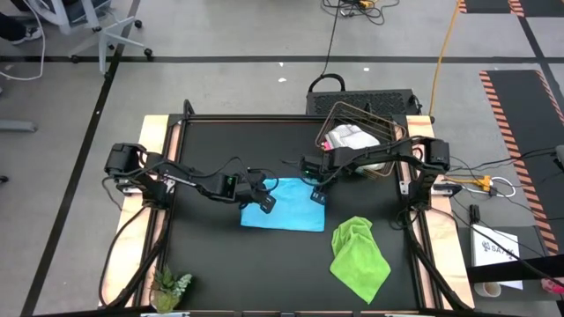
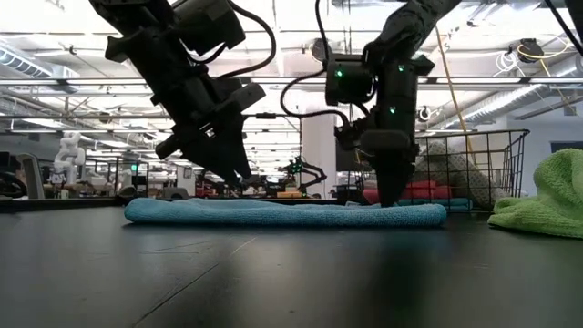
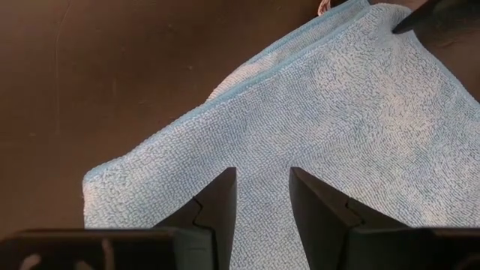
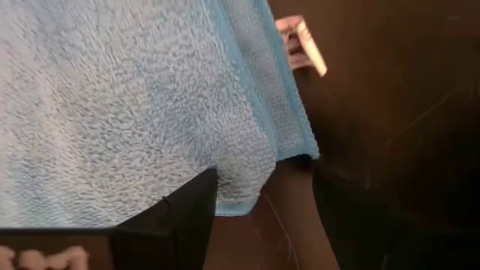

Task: Fold microfiber towels
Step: Fold the blue towel

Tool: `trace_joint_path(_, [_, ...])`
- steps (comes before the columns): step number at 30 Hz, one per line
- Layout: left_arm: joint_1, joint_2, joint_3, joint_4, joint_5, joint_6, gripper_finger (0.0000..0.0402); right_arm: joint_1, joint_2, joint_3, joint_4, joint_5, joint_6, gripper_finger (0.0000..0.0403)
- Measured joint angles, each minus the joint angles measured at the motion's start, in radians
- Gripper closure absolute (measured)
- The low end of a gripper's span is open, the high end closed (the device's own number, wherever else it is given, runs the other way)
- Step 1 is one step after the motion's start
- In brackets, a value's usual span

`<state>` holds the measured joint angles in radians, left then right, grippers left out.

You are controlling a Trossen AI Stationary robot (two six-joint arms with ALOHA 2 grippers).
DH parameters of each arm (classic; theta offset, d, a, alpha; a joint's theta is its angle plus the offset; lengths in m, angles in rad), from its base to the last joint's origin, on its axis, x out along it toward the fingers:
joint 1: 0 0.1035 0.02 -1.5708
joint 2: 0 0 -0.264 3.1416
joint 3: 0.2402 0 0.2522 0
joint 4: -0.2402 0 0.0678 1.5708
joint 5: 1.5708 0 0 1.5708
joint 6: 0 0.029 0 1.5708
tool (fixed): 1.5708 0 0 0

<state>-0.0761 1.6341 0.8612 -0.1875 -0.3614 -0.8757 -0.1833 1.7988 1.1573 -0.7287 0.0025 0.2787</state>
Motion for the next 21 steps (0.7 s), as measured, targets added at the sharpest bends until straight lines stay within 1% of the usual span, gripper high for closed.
trace_joint_path(9, [0.0, 0.0, 0.0, -0.001, -0.006, 0.0, 0.0275, -0.001, -0.008, -0.103, 0.158, -0.002, 0.043, 0.0188])
trace_joint_path(14, [0.0, 0.0, 0.0, -0.001, -0.006, 0.0, 0.0275, -0.001, -0.009, -0.123, 0.176, 0.0, 0.051, 0.0188])
trace_joint_path(16, [0.0, 0.0, 0.0, -0.001, -0.006, 0.0, 0.0275, -0.001, -0.008, -0.126, 0.176, 0.001, 0.09, 0.0189])
trace_joint_path(19, [0.0, 0.0, 0.0, 0.0, -0.006, -0.001, 0.0275, -0.003, -0.006, -0.128, 0.179, 0.004, 0.182, 0.0205])
trace_joint_path(21, [0.0, 0.0, 0.0, 0.0, -0.006, -0.002, 0.0275, -0.003, -0.006, -0.129, 0.179, 0.005, 0.207, 0.0225])
